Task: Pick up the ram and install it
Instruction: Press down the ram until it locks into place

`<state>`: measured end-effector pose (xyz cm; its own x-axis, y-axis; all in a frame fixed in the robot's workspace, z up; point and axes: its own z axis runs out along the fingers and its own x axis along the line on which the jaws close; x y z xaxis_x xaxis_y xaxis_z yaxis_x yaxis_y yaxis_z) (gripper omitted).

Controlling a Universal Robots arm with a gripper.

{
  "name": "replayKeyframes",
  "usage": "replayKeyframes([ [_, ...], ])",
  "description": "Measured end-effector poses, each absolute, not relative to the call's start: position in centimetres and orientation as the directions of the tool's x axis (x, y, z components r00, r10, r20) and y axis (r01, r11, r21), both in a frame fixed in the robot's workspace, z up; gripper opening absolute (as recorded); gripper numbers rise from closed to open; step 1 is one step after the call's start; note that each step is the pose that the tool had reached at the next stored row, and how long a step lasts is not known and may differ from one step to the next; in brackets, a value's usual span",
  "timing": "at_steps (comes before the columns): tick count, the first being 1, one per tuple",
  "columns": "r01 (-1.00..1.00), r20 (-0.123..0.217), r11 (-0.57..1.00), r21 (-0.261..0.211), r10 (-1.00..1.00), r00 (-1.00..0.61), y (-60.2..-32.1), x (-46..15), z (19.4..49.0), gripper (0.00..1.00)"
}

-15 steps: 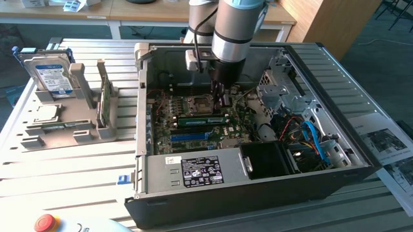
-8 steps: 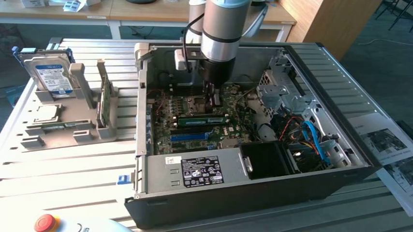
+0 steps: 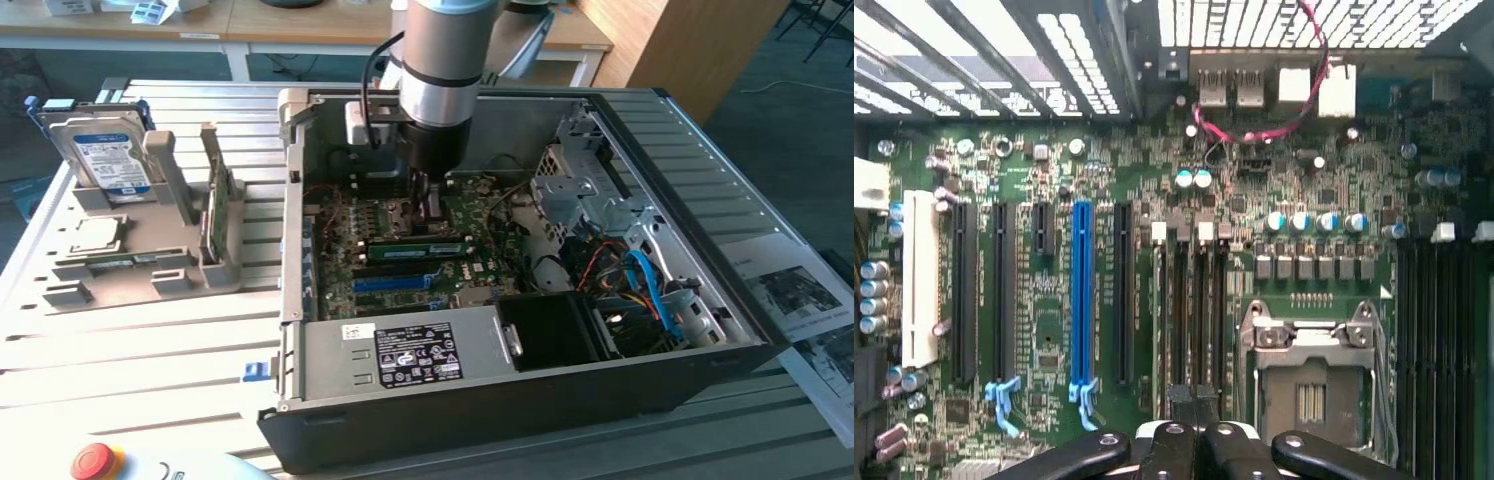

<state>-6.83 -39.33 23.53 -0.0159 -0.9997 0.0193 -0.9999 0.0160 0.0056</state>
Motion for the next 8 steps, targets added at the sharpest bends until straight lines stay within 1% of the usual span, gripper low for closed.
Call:
replayKeyframes([
  [8, -1.000, 0.020, 0.016, 0.006, -1.000, -0.016, -39.30, -7.19, 23.53, 0.10],
])
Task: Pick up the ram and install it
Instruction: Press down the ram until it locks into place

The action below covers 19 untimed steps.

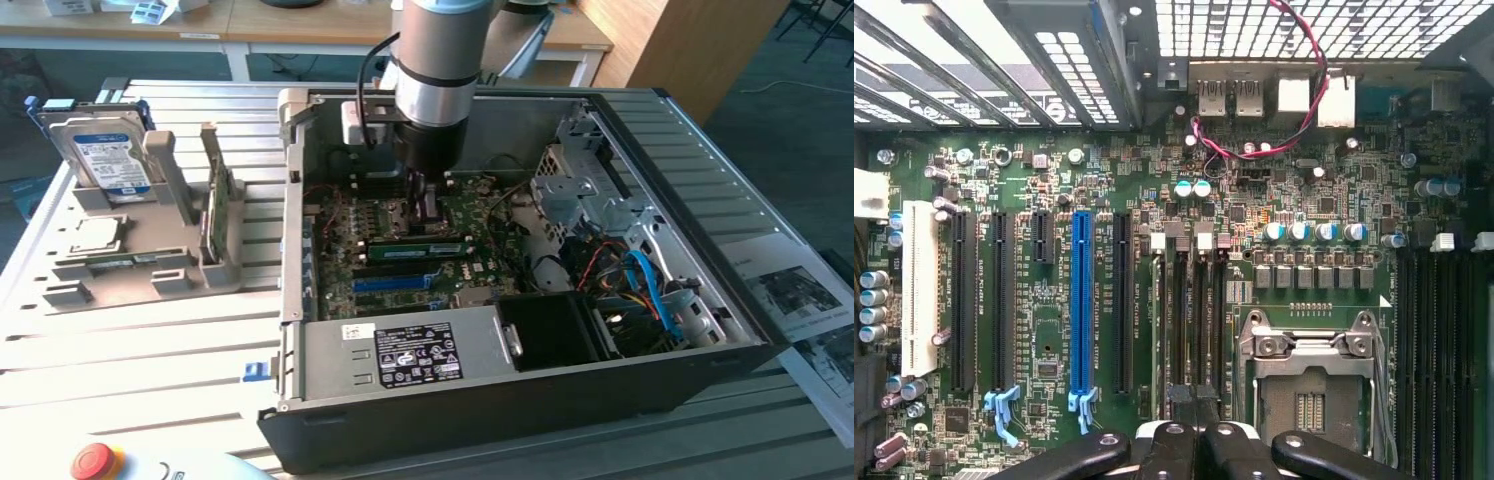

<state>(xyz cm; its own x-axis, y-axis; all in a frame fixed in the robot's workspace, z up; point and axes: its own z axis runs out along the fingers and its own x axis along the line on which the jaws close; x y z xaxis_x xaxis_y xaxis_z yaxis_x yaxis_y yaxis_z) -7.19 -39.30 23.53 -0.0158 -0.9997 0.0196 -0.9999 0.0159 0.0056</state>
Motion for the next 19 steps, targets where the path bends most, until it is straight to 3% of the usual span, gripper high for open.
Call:
replayKeyframes([
  [19, -1.000, 0.019, 0.016, 0.003, -1.000, -0.016, -40.04, -7.71, 23.53, 0.10],
])
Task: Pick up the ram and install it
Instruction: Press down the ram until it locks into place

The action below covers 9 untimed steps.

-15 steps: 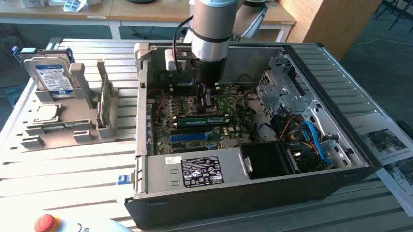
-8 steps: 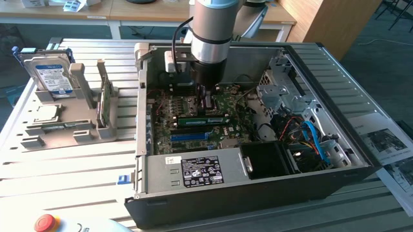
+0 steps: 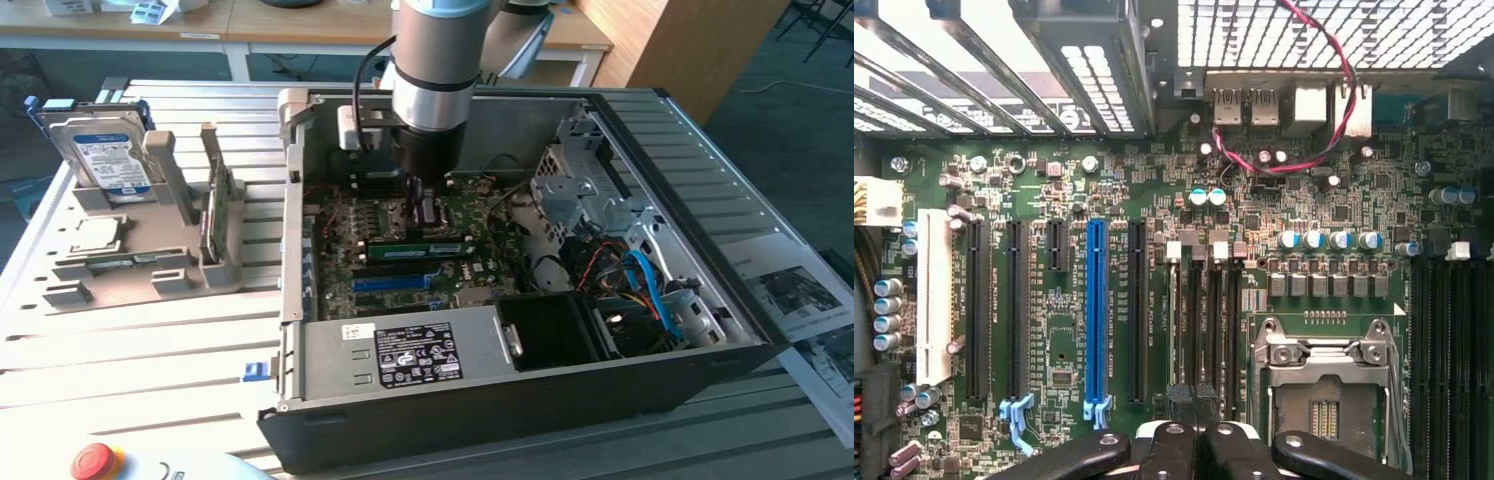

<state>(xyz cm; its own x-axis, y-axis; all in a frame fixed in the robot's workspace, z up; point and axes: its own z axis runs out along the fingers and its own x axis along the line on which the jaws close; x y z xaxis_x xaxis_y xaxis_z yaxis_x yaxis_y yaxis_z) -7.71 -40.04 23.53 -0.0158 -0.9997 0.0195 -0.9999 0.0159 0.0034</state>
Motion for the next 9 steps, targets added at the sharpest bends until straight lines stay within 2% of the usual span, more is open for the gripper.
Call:
replayKeyframes([
  [9, -1.000, 0.019, 0.016, 0.003, -1.000, -0.016, -40.36, -7.74, 23.53, 0.10],
])
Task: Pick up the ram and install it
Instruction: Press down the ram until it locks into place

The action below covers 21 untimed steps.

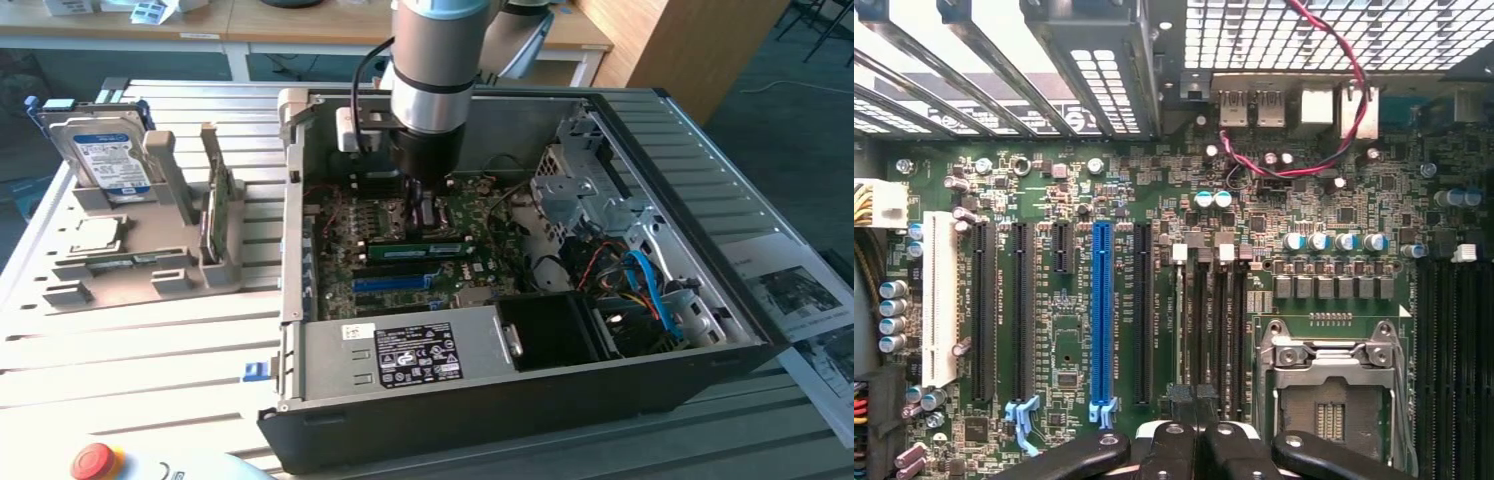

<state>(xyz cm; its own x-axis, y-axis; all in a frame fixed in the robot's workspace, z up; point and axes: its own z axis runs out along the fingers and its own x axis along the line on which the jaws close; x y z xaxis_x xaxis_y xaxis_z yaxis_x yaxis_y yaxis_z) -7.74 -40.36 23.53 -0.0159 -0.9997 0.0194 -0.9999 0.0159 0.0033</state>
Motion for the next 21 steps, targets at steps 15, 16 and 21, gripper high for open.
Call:
replayKeyframes([
  [15, -1.000, 0.019, 0.016, 0.003, -1.000, -0.016, -40.45, -7.74, 23.01, 0.10],
  [16, -1.000, 0.019, 0.016, 0.003, -1.000, -0.016, -40.45, -7.74, 22.95, 0.10],
  [21, -1.000, 0.020, 0.016, 0.003, -1.000, -0.016, -40.45, -7.75, 22.83, 0.10],
])
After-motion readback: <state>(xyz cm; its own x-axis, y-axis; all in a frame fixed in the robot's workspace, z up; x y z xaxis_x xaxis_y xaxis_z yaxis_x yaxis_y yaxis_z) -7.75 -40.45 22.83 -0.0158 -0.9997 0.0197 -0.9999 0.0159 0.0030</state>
